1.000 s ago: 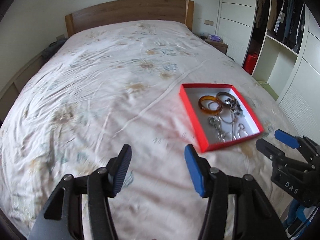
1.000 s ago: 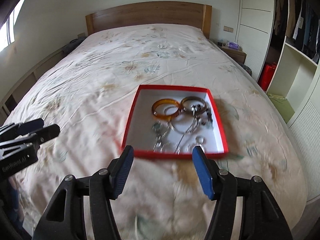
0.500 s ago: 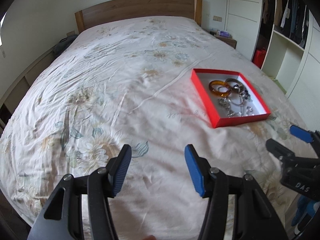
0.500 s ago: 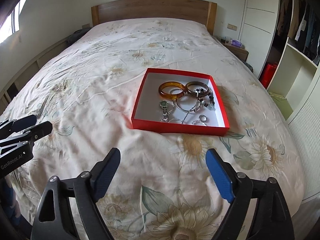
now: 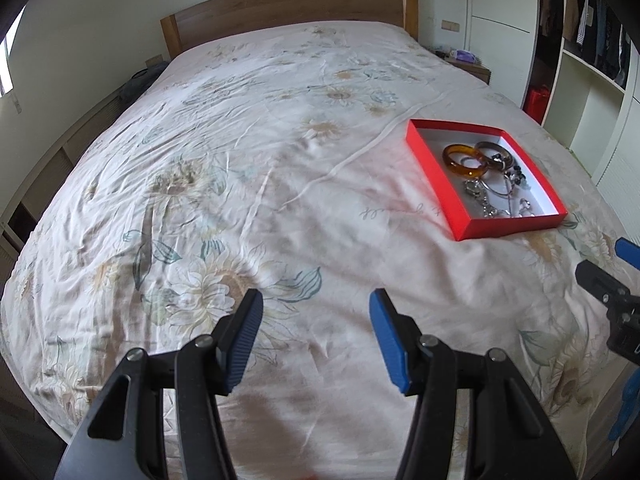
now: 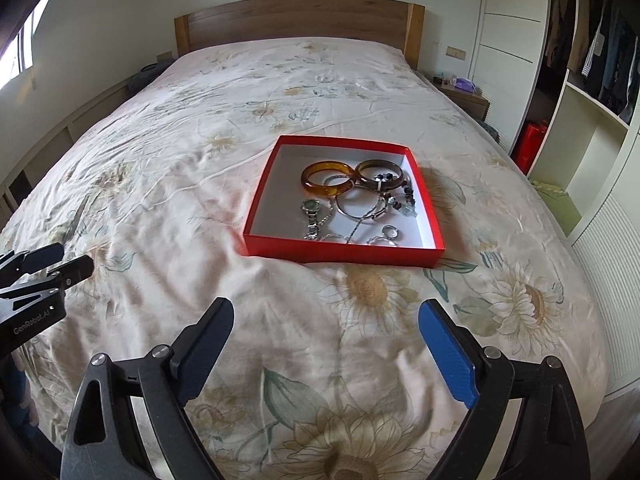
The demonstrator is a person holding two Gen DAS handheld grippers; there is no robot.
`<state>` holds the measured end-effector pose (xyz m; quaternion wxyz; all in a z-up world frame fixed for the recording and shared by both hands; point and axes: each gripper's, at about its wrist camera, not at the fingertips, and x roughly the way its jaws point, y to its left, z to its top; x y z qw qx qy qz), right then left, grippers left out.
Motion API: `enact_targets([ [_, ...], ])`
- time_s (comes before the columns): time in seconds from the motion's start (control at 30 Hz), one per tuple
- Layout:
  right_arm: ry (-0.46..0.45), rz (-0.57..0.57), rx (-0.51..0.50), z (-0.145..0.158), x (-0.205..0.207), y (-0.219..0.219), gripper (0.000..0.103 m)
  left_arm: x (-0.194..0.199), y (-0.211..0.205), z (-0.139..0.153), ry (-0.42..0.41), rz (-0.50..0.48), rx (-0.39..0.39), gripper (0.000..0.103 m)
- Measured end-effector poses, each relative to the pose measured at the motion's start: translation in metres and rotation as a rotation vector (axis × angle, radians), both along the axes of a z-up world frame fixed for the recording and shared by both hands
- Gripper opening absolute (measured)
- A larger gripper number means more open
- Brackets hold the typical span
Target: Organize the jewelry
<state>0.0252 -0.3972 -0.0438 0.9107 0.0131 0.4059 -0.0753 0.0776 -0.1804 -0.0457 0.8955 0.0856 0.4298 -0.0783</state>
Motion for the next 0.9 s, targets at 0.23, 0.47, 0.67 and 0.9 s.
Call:
enact_targets([
  [0.23, 0.028, 0.003, 0.011, -0.008, 0.008, -0.005, 0.093, 0.006, 0.006, -0.003, 0.019, 0.022, -0.007, 0.053],
  [0.47, 0.040, 0.008, 0.012, -0.006, 0.017, -0.005, 0.093, 0.011, 0.011, -0.002, 0.023, 0.031, -0.020, 0.054],
  [0.67, 0.025, 0.014, -0.002, 0.003, 0.025, -0.002, 0.093, 0.016, 0.013, 0.001, 0.023, 0.038, -0.018, 0.054],
  [0.9, 0.027, 0.021, -0.010, 0.006, 0.028, 0.002, 0.093, 0.018, 0.010, 0.002, 0.037, 0.034, -0.029, 0.055],
])
